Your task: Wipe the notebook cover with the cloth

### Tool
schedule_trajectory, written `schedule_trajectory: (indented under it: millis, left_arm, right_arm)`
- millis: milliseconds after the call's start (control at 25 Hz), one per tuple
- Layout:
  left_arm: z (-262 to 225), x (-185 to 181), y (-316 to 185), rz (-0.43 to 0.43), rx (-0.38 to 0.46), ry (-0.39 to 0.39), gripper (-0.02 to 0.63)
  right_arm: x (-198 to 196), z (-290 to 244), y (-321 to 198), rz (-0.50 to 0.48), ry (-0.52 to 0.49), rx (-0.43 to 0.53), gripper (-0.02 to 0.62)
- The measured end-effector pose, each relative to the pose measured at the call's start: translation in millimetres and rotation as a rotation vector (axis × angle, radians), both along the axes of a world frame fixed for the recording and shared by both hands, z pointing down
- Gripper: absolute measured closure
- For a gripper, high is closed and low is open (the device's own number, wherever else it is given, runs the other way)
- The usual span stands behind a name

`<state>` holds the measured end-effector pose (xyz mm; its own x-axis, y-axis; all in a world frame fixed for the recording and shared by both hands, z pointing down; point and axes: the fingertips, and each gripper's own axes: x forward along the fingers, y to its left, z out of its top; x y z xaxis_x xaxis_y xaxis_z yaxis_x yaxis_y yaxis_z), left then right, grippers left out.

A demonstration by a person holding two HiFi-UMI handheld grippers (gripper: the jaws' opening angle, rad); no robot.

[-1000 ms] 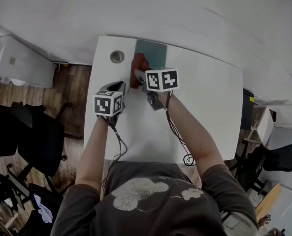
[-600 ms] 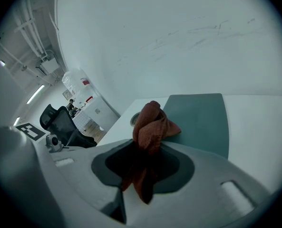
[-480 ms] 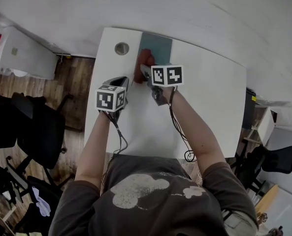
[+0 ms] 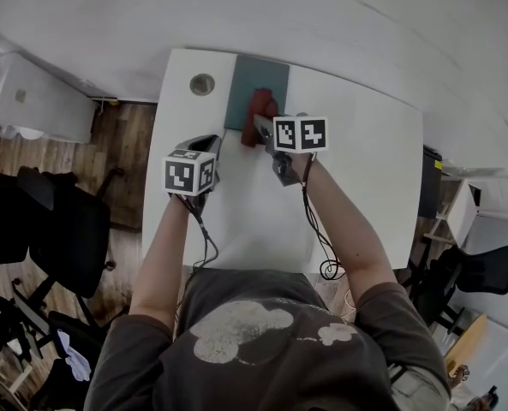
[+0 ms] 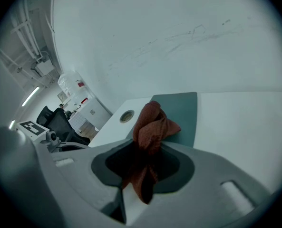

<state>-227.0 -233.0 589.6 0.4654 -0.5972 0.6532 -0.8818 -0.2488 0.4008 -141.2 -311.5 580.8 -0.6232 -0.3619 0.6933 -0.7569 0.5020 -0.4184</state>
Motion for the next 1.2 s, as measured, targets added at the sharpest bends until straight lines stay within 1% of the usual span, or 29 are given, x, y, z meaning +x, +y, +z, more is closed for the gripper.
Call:
schedule_trajectory:
  millis: [120, 320, 520, 720, 960, 1200]
  left_arm:
    - [-2, 8, 2, 0.012, -0.001, 0.007, 0.603]
    - [-10, 20, 5, 0.041, 0.014, 0.007, 0.603]
    - [-16, 27, 8, 0.063, 0.023, 0.006, 0.603]
    - [-24, 29, 12, 0.076, 0.036, 0.015, 0.603]
    - [-37, 28, 16, 0.100, 0.068, 0.031, 0.603]
    - [-54, 25, 26, 0.116, 0.103, 0.068, 0.603]
  right_arm:
    - [13, 0, 1, 0.013, 0.016, 0.006, 0.485]
    - [40, 0, 3, 0.010, 0.079, 0.034, 0.485]
    - [62, 0, 6, 0.054, 0.092, 0.027, 0.485]
    - [75, -6, 12, 0.077, 0.115, 0.039, 0.485]
    - [79, -21, 23, 0.135, 0.101, 0.048, 0.485]
    - [84, -42, 42, 0.196, 0.077, 0.069, 0.485]
